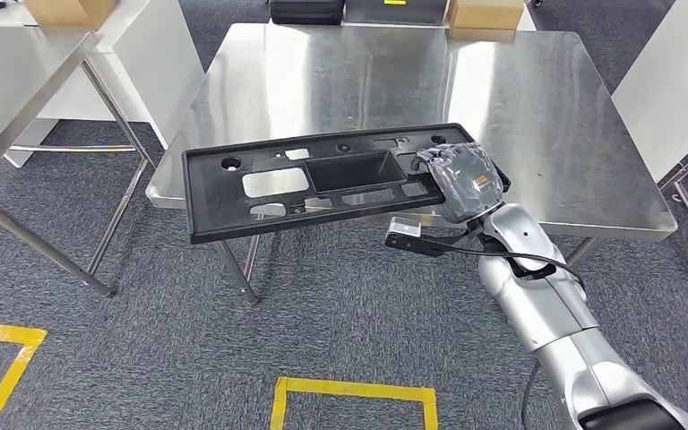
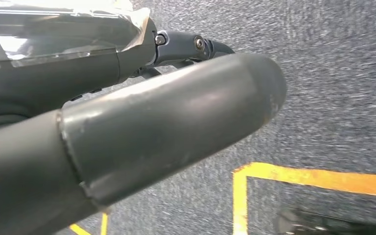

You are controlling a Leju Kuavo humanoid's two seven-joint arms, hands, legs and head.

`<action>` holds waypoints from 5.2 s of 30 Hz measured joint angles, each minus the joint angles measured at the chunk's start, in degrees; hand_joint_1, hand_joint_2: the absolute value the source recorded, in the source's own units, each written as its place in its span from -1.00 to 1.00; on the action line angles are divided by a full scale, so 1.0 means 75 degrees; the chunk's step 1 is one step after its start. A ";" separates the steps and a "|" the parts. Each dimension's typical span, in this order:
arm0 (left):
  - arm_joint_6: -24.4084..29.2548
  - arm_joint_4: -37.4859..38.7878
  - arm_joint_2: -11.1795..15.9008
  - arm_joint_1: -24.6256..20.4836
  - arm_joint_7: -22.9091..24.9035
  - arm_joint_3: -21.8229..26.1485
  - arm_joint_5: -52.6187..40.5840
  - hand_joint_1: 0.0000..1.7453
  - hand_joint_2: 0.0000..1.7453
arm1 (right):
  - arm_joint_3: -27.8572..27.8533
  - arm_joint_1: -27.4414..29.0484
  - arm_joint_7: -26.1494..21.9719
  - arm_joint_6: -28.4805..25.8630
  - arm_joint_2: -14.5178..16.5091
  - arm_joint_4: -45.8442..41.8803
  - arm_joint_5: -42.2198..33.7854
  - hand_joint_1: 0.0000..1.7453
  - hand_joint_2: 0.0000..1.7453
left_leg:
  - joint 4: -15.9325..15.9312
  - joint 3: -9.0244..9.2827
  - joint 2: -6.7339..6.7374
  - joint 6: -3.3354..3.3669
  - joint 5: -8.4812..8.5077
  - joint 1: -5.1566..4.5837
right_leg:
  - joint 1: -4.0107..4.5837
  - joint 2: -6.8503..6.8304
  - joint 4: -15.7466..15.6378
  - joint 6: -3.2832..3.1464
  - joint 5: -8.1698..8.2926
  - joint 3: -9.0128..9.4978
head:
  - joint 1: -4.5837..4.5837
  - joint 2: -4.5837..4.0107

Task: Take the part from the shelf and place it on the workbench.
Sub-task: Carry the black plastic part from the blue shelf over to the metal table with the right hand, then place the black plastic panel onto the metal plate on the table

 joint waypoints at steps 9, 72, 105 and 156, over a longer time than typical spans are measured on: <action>0.0039 -0.0002 0.0023 -0.0032 -0.0167 0.0145 0.0072 -1.00 -1.00 | 0.0028 -0.0108 -0.0039 -0.0098 -0.0026 0.0141 -0.0047 0.94 1.00 | -0.1113 0.0558 0.0195 0.0161 0.0600 -0.0061 | 0.0166 -0.0151 0.0016 -0.0018 -0.0102 0.0056 | 0.0007 0.0000; 0.0192 -0.0018 0.0133 -0.0016 -0.0285 0.0659 -0.0138 -1.00 -1.00 | -0.0500 -0.0817 0.0000 -0.0805 0.0232 0.2687 0.0048 0.94 1.00 | -0.1650 0.0573 0.0112 0.0938 0.1063 -0.0374 | 0.0215 -0.0056 -0.0048 0.0175 -0.0461 0.0809 | 0.0101 0.0000; -0.0377 -0.0035 -0.0114 -0.0043 -0.3137 0.1159 0.0136 -1.00 -1.00 | -0.1041 -0.1973 0.1424 -0.0889 -0.0790 0.5268 0.1346 -1.00 -1.00 | -0.1736 0.0961 0.0081 0.0554 0.0754 -0.0189 | 0.0026 -0.0029 0.0516 0.0159 -0.0335 -0.0291 | 0.0113 0.0000; -0.0545 -0.0044 -0.0485 -0.0088 -0.2902 0.1869 0.0149 -1.00 1.00 | -0.2939 0.1071 0.2393 -0.2520 -0.1318 0.2749 0.1838 -1.00 -1.00 | -0.1319 0.0948 -0.0046 0.0605 0.0383 -0.0304 | 0.0189 -0.0017 -0.0235 0.0212 0.0224 -0.0054 | 0.0092 0.0000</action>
